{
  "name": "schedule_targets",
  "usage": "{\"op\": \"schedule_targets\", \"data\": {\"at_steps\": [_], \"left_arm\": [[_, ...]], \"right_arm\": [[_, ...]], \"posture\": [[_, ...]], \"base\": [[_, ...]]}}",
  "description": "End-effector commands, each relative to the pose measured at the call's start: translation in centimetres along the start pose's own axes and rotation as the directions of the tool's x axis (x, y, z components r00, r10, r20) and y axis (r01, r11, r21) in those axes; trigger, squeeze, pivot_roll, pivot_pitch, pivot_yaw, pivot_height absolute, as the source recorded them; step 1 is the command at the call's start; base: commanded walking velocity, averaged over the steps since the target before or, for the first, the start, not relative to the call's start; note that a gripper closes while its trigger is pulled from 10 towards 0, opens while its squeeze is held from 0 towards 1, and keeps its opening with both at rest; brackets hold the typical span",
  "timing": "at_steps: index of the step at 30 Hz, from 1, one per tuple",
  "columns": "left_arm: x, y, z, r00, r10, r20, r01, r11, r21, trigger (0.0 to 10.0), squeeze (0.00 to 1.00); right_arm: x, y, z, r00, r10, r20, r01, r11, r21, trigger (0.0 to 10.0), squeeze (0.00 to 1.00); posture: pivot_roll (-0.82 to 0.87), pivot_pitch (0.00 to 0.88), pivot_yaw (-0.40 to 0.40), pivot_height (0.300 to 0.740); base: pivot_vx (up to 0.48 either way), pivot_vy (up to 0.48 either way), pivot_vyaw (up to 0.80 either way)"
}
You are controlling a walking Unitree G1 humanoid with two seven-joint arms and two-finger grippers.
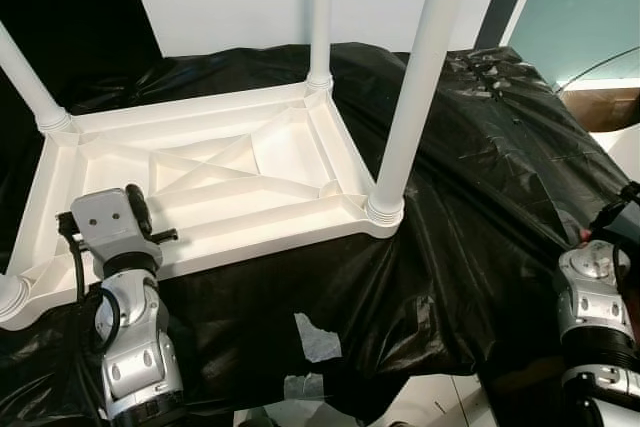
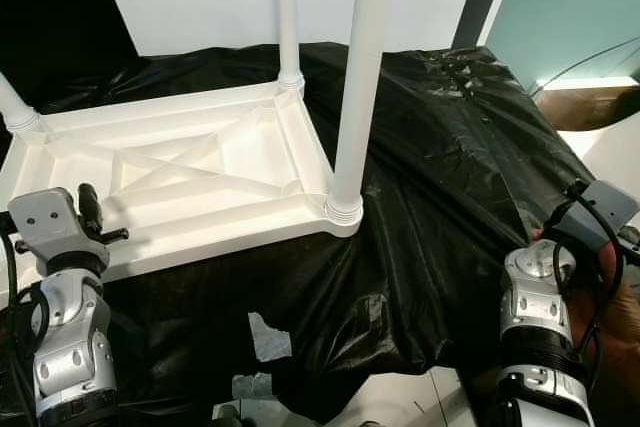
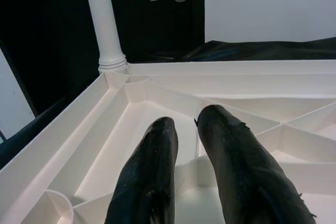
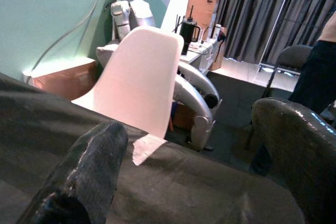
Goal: Building children table
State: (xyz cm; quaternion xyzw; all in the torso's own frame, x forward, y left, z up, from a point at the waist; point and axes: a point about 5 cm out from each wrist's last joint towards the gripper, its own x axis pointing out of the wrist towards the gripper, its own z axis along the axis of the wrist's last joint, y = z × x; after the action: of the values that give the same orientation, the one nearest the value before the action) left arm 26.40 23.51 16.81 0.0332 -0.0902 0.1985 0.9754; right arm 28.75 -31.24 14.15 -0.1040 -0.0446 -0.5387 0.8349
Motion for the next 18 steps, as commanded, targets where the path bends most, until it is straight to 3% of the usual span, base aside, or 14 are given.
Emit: {"op": "schedule_targets", "data": {"at_steps": [1,18], "left_arm": [[-0.13,0.92,-0.52,0.982,0.188,-0.017,-0.188,0.982,0.007,10.0,0.0],[0.06,1.01,-0.39,0.982,0.189,-0.015,-0.189,0.982,-0.007,10.0,0.0]], "right_arm": [[-0.03,-0.02,-0.09,1.0,-0.014,-0.01,0.014,1.0,0.017,10.0,0.0],[0.02,0.0,-0.15,1.0,-0.028,0.002,0.028,1.0,0.012,10.0,0.0]], "posture": [[0.09,0.061,-0.022,0.74],[0.09,0.054,-0.016,0.74]], "base": [[0.0,0.0,0.0],[0.0,0.0,0.0]]}}
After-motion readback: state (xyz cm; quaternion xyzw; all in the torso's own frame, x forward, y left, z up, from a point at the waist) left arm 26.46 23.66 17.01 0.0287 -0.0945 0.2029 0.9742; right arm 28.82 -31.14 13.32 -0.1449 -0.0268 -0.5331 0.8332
